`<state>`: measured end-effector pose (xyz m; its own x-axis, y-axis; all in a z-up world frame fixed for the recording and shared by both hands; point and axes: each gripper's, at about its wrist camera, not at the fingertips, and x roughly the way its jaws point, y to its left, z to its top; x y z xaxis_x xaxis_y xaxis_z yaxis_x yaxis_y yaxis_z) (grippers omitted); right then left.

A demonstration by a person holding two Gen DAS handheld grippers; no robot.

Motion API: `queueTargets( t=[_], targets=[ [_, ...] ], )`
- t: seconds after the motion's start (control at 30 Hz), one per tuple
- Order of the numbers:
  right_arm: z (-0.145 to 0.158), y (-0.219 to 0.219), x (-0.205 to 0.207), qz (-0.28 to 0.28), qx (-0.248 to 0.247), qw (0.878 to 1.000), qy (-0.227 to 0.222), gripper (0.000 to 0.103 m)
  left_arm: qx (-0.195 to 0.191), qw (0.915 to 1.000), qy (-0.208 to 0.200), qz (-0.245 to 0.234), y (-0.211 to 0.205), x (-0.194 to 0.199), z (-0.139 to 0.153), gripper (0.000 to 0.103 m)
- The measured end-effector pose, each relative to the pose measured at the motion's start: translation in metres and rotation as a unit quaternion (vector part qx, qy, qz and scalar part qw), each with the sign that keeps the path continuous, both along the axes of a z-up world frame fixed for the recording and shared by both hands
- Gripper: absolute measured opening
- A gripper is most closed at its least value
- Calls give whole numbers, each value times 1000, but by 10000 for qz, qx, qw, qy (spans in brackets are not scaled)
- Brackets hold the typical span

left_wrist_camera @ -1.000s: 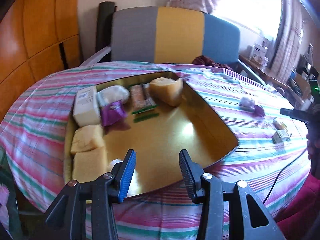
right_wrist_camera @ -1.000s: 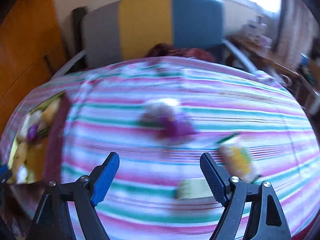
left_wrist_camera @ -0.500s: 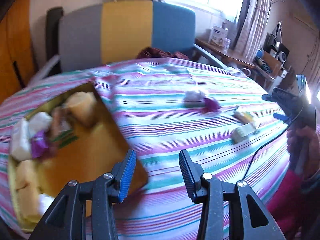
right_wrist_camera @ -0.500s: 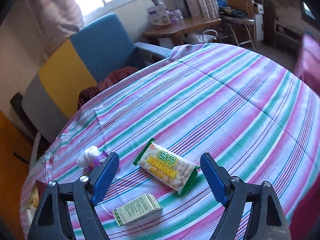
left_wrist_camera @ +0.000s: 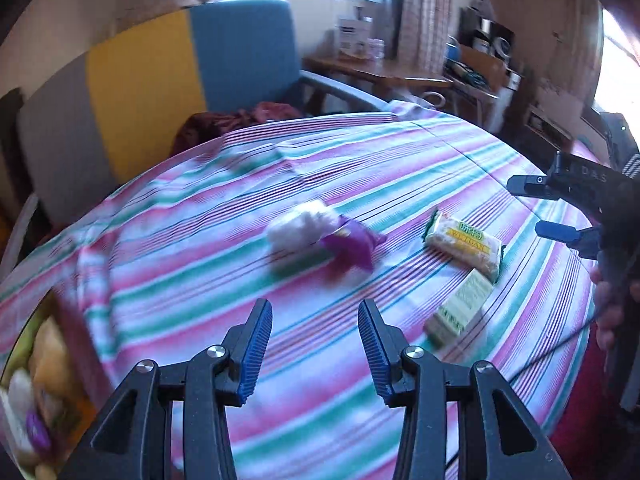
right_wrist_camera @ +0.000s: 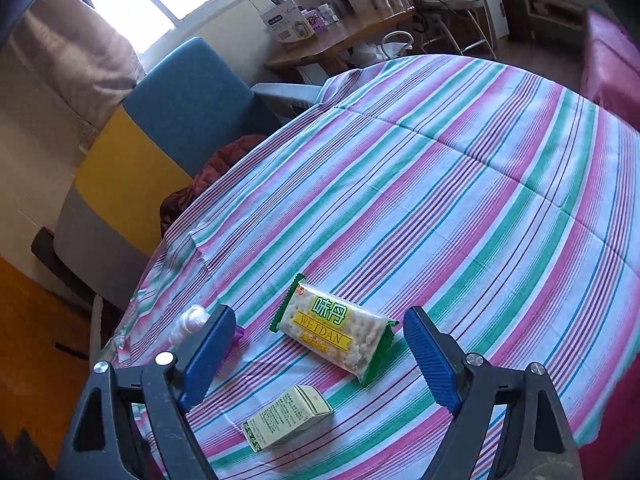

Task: Organize objects
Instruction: 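Grasp a purple candy packet with the left tool while the right tool moves to the pile, then grasp the clear plastic-wrapped white bundle with the right tool while the left holds the packet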

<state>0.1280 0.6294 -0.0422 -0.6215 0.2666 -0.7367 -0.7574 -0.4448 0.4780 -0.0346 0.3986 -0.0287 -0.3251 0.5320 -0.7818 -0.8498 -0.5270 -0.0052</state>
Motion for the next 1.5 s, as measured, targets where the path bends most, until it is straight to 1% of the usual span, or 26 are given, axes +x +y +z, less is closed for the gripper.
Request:
queueTargets(
  t=[0.13, 0.23, 0.33, 0.4, 0.43, 0.5, 0.53, 0.57, 0.6, 0.67, 0.77, 0.83, 0.9, 0.97, 1.03, 1.13, 1.27, 1.4, 1.5],
  targets=[
    [-3, -2, -3, 126, -120, 9998, 13, 87, -97, 9994, 19, -323, 34, -12, -8, 45],
    [-6, -3, -7, 253, -205, 9995, 5, 87, -250, 9982, 135, -525, 59, -17, -16, 45],
    [-9, -2, -8, 325, -326, 9989, 55, 88, -355, 9955, 290, -825, 79, -16, -21, 45],
    [-10, -2, -9, 372, -390, 9985, 77, 88, -509, 9925, 406, -1034, 96, -15, -28, 45],
    [-11, -3, -10, 391, -421, 9983, 92, 88, -660, 9907, 429, -1107, 105, -16, -36, 45],
    [-12, -3, -11, 432, -474, 9979, 114, 88, -864, 9894, 328, -1124, 116, -21, -50, 45],
    [-13, -3, -12, 467, -497, 9976, 114, 89, -942, 9889, 172, -1132, 120, -23, -58, 44],
    [-13, -4, -12, 492, -514, 9974, 109, 89, -1018, 9881, 43, -1149, 122, -23, -66, 41],
    [-14, -4, -13, 506, -537, 9972, 110, 89, -1050, 9882, 37, -1111, 120, -21, -69, 39],
    [-14, -4, -13, 481, -512, 9975, 94, 89, -889, 9903, 23, -1070, 111, -16, -70, 38],
    [-14, -4, -14, 474, -470, 9977, 95, 89, -675, 9935, -244, -888, 88, -9, -69, 36],
    [-14, -5, -16, 512, -451, 9976, 76, 89, -572, 9953, -429, -660, 67, -3, -68, 36],
    [-14, -8, -18, 552, -423, 9976, 61, 89, -531, 9963, -517, -436, 51, 4, -67, 36],
    [-14, -9, -20, 626, -394, 9973, 10, 89, -476, 9972, -491, -311, 32, 16, -65, 36],
    [-14, -12, -23, 727, -396, 9966, -23, 89, -458, 9977, -396, -297, 16, 28, -63, 36],
    [-15, -17, -29, 947, -312, 9949, -113, 89, -414, 9983, -362, -197, -9, 46, -62, 36],
    [-17, -29, -41, 1354, -221, 9903, -238, 89, -309, 9991, -296, 33, -30, 61, -57, 35],
    [-17, -39, -49, 1608, -9, 9863, -379, 89, -91, 9993, -343, 140, -47, 74, -49, 35],
    [-22, -45, -55, 1815, -28, 9821, -508, 89, 14, 9986, -457, 263, -63, 78, -45, 35]
  ],
)
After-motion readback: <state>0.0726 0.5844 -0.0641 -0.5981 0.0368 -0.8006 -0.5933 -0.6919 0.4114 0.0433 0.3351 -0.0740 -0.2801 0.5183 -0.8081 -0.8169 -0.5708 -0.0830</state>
